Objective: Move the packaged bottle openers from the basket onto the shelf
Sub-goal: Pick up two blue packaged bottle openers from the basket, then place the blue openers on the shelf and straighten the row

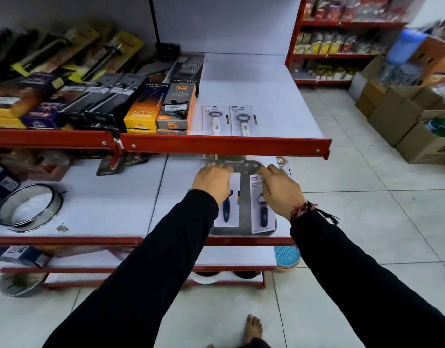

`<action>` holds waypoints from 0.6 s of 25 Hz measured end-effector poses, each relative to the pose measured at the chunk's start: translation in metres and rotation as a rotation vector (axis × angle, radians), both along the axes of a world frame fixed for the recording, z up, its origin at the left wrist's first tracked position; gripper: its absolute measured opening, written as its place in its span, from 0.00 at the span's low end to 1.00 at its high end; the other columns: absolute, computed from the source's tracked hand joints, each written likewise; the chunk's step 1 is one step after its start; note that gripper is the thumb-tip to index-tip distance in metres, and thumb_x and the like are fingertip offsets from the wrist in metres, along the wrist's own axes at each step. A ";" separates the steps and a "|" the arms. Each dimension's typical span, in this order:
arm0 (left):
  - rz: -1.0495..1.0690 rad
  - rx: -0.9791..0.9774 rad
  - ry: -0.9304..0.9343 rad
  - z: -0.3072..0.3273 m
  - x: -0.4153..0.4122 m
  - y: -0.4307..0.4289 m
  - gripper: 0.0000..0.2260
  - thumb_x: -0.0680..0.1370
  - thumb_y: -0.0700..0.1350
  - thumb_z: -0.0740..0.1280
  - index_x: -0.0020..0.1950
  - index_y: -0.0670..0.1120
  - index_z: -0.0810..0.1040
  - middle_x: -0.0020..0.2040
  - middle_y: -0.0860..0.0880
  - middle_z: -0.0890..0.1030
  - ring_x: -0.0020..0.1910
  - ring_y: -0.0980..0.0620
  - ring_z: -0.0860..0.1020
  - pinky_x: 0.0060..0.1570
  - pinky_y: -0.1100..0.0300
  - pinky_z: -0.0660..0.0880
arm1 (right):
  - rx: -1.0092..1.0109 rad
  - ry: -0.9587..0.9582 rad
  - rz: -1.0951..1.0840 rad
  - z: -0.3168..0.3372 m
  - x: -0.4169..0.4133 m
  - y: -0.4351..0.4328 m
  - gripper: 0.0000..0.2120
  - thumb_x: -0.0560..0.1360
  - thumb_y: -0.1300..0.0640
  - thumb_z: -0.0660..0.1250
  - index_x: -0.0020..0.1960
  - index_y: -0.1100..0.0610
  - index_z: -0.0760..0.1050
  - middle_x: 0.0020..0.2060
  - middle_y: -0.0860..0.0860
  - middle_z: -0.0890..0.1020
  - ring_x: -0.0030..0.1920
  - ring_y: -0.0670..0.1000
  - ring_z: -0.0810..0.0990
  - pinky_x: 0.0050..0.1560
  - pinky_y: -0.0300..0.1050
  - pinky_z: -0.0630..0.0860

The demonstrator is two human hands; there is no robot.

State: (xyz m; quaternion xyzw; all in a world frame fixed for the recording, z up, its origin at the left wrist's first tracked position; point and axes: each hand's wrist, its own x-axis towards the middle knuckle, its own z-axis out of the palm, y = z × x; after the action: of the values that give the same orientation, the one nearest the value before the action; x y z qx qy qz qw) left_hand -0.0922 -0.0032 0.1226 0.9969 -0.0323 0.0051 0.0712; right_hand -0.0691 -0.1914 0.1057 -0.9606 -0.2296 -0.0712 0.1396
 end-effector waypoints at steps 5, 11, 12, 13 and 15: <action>-0.063 -0.054 -0.118 0.072 -0.031 -0.007 0.19 0.77 0.39 0.61 0.68 0.45 0.76 0.62 0.44 0.82 0.61 0.43 0.77 0.57 0.50 0.76 | 0.080 -0.195 -0.023 0.066 -0.032 -0.016 0.14 0.77 0.59 0.53 0.60 0.53 0.71 0.52 0.50 0.76 0.51 0.56 0.76 0.40 0.48 0.76; -0.074 -0.108 -0.179 0.155 -0.004 -0.013 0.21 0.77 0.37 0.59 0.70 0.46 0.74 0.64 0.42 0.80 0.62 0.40 0.78 0.50 0.55 0.71 | 0.157 -0.277 -0.069 0.152 -0.004 -0.032 0.13 0.78 0.60 0.52 0.58 0.54 0.71 0.48 0.51 0.75 0.46 0.57 0.76 0.39 0.48 0.71; -0.072 -0.117 -0.180 0.167 0.006 -0.015 0.21 0.77 0.38 0.59 0.70 0.46 0.74 0.64 0.42 0.80 0.62 0.40 0.78 0.49 0.56 0.70 | 0.168 -0.287 -0.069 0.164 0.005 -0.035 0.12 0.78 0.61 0.52 0.58 0.54 0.70 0.47 0.51 0.74 0.45 0.57 0.75 0.39 0.47 0.69; -0.074 -0.129 -0.181 0.177 0.019 -0.018 0.21 0.77 0.38 0.59 0.70 0.46 0.75 0.64 0.41 0.80 0.61 0.39 0.78 0.49 0.56 0.69 | 0.168 -0.297 -0.071 0.175 0.017 -0.038 0.12 0.78 0.61 0.53 0.58 0.54 0.71 0.47 0.50 0.73 0.44 0.57 0.75 0.39 0.46 0.67; -0.087 -0.148 -0.177 0.196 0.045 -0.024 0.21 0.76 0.37 0.58 0.68 0.46 0.75 0.63 0.41 0.80 0.60 0.39 0.78 0.49 0.57 0.70 | 0.153 -0.297 -0.092 0.191 0.042 -0.043 0.13 0.78 0.61 0.52 0.59 0.57 0.71 0.49 0.54 0.75 0.46 0.59 0.75 0.41 0.46 0.66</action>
State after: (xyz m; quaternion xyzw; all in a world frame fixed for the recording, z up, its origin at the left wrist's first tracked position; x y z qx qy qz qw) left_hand -0.0476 -0.0268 0.3185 0.9823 -0.0810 0.0924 0.1415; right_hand -0.0268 -0.2348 0.2967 -0.9356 -0.1973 -0.2357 0.1734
